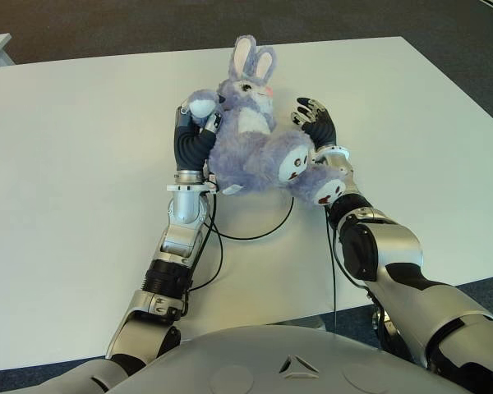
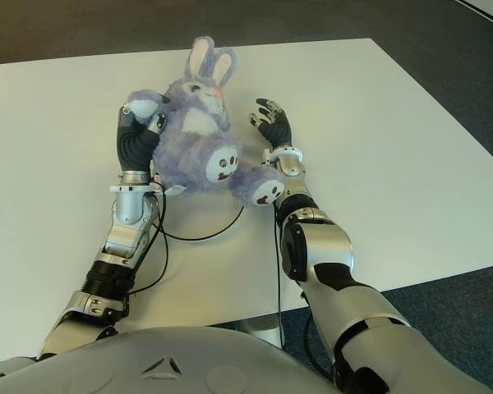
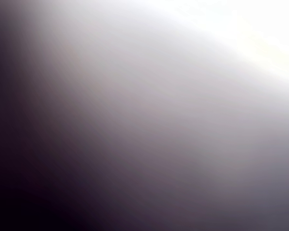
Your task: Put the doll into the plate.
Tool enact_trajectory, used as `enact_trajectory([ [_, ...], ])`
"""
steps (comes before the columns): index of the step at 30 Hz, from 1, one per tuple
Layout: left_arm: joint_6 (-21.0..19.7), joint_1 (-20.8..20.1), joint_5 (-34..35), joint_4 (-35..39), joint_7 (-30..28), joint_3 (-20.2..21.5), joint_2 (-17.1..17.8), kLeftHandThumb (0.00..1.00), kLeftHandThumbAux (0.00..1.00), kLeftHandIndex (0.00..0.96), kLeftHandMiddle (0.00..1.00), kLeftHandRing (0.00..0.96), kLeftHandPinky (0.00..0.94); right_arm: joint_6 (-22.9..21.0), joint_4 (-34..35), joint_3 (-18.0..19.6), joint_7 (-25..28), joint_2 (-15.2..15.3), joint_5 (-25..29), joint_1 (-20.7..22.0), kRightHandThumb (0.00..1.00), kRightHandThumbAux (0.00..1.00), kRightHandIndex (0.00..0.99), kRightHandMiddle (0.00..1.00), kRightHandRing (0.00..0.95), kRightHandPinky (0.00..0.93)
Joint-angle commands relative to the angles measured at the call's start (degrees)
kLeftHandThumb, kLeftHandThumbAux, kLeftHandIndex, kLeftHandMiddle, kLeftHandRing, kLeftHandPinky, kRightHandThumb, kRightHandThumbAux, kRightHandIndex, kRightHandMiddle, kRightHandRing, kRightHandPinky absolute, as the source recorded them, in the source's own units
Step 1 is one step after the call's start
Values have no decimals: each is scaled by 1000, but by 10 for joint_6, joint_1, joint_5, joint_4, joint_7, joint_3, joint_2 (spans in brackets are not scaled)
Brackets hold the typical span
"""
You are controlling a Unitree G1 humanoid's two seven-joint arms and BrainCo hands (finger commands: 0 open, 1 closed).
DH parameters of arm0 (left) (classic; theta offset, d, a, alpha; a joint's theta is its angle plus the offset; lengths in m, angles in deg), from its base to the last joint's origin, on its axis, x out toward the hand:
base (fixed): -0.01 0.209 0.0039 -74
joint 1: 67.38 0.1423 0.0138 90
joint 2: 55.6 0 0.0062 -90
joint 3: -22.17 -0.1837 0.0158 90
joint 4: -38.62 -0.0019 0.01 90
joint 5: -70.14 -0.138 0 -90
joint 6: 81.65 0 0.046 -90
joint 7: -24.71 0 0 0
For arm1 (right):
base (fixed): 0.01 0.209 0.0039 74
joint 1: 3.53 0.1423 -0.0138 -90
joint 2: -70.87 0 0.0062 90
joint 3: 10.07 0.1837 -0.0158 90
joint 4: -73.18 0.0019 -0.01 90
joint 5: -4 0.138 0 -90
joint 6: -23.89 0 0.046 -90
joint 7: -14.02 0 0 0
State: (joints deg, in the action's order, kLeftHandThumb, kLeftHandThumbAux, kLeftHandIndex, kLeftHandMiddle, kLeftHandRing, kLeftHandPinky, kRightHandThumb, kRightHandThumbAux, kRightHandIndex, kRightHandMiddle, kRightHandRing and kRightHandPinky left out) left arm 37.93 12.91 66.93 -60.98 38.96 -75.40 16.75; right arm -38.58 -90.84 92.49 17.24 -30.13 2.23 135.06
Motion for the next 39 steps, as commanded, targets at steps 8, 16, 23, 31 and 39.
enact_trajectory([
  [8,-12,79,25,-47,-18,-5,-37,716,701,442,828,836,848,-7,-12,2,4,-7,7,-27,487,822,218,128,99,128],
  [16,-21,81,25,-55,-13,-5,-42,717,700,442,826,834,847,-6,-12,3,3,-8,7,-28,512,827,235,131,89,111],
  [23,-20,81,29,-66,-12,-3,-45,717,700,442,825,833,845,-5,-12,3,2,-8,7,-28,510,829,247,136,95,117],
  [31,-17,79,36,-81,-9,2,-50,718,700,442,822,832,845,-5,-12,1,-4,-8,4,-29,484,829,240,131,92,116],
  [39,-15,75,40,-97,-9,8,-54,719,700,442,821,830,841,-6,-12,-2,-8,-8,2,-29,466,831,232,132,97,123],
])
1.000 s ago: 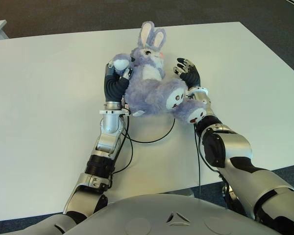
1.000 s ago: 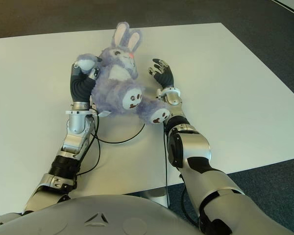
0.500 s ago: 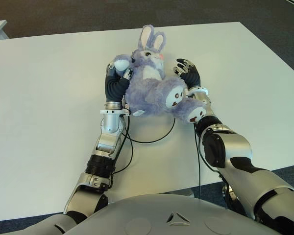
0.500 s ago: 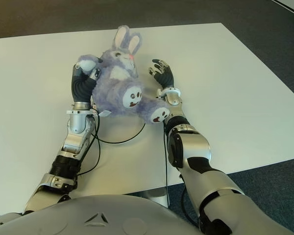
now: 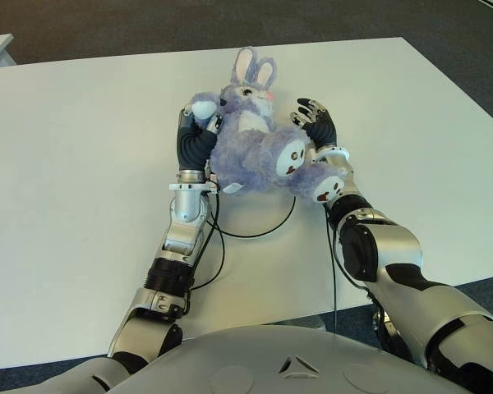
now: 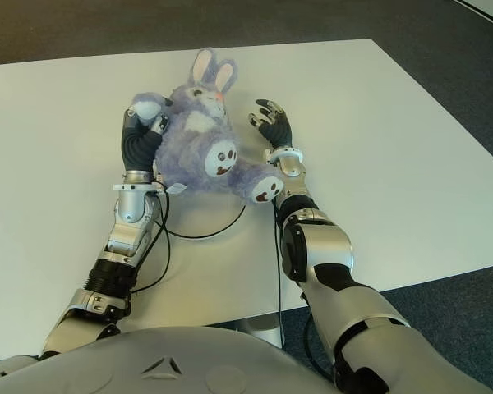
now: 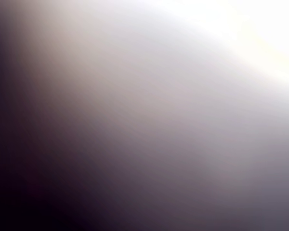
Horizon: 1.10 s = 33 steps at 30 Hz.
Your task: Put the doll into the plate.
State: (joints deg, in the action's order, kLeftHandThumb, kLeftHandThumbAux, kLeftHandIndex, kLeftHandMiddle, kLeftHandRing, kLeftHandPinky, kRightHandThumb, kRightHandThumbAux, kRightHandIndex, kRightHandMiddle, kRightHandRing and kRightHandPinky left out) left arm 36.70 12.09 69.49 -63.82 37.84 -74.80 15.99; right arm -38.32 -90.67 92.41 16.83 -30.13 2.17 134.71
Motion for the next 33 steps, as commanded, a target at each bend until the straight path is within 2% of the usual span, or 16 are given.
enact_trajectory([
  [1,-3,83,14,-69,3,3,-47,719,700,442,821,830,841,-9,-14,-2,-4,-8,2,-26,465,831,232,132,97,123],
  [33,-10,68,27,-127,-3,19,-59,722,700,442,834,840,851,-7,-14,-5,-5,-7,-1,-26,428,833,216,126,91,114],
])
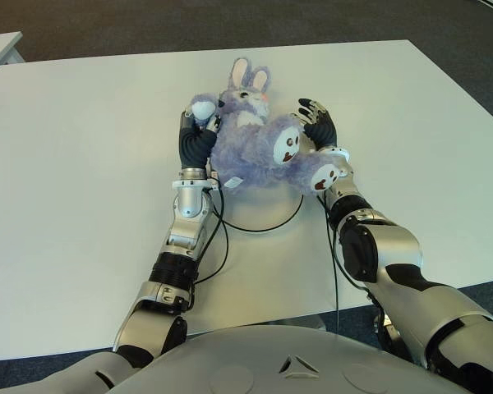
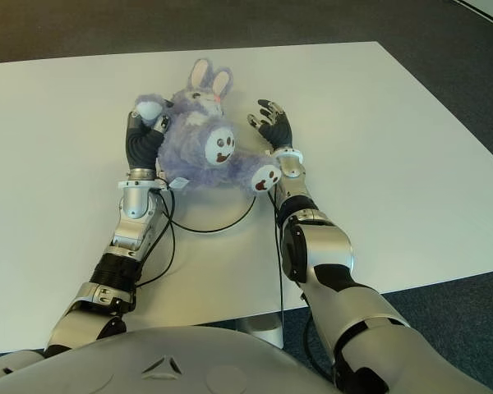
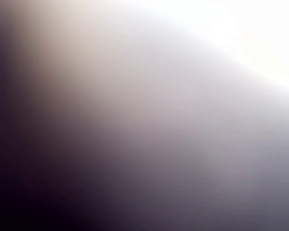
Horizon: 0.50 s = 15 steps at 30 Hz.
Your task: Put the doll into the plate.
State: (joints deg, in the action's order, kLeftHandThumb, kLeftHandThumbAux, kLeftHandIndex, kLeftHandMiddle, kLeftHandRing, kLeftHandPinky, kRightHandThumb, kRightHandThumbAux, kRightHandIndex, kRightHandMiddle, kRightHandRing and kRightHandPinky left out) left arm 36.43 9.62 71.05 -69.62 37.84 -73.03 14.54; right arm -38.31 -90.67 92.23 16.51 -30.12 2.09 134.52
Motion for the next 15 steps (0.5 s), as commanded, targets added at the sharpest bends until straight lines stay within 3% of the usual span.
enact_trajectory([
  [1,-7,93,12,-70,-3,1,-45,722,700,442,834,840,851,-7,-14,-4,-2,-7,0,-24,429,833,216,126,91,115],
  [15,-2,90,18,-83,-13,1,-44,724,700,443,835,841,851,-7,-14,-2,0,-7,2,-23,459,846,202,129,92,114],
])
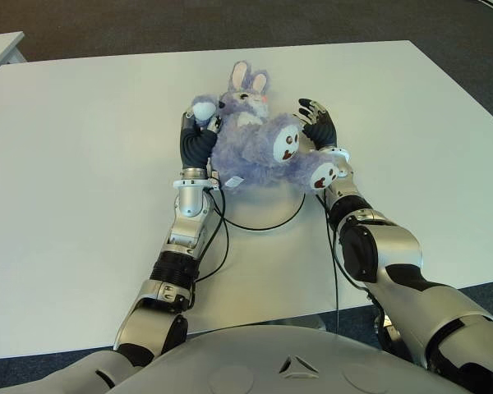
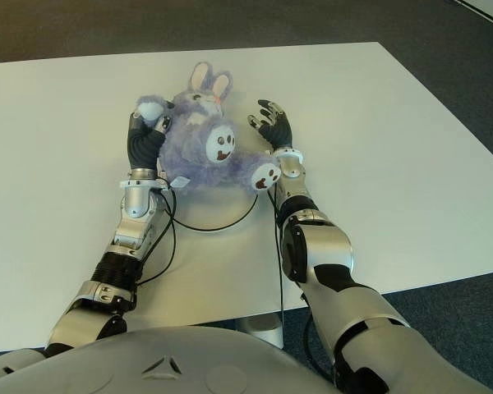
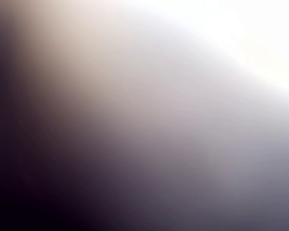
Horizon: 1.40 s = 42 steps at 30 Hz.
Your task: Put the doll into the plate.
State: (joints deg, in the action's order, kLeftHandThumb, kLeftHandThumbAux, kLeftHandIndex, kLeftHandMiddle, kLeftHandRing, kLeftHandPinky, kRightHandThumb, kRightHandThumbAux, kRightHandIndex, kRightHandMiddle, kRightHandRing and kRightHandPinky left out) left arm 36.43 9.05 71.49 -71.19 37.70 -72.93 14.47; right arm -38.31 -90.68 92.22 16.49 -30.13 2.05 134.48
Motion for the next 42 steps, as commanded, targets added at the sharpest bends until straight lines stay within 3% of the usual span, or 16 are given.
enact_trajectory([
  [1,-1,96,13,-68,-14,-2,-42,724,700,443,835,841,851,-7,-14,-1,1,-8,3,-22,460,846,202,129,92,114],
  [16,-7,96,-37,-64,-29,-23,-5,725,698,443,832,833,834,-10,-14,6,7,-12,10,-20,526,826,241,138,96,116],
  [27,-56,94,-72,-52,-38,-33,19,717,699,442,821,820,821,-12,-15,6,7,-14,8,-18,513,833,218,130,93,112],
  [40,-100,96,-68,-35,-87,-42,47,709,701,439,758,758,748,-13,-15,4,8,-15,7,-16,514,847,200,136,104,130],
  [42,-104,96,-68,-34,-94,-40,51,708,702,436,715,705,669,-13,-15,4,8,-15,7,-15,504,845,186,135,105,131],
])
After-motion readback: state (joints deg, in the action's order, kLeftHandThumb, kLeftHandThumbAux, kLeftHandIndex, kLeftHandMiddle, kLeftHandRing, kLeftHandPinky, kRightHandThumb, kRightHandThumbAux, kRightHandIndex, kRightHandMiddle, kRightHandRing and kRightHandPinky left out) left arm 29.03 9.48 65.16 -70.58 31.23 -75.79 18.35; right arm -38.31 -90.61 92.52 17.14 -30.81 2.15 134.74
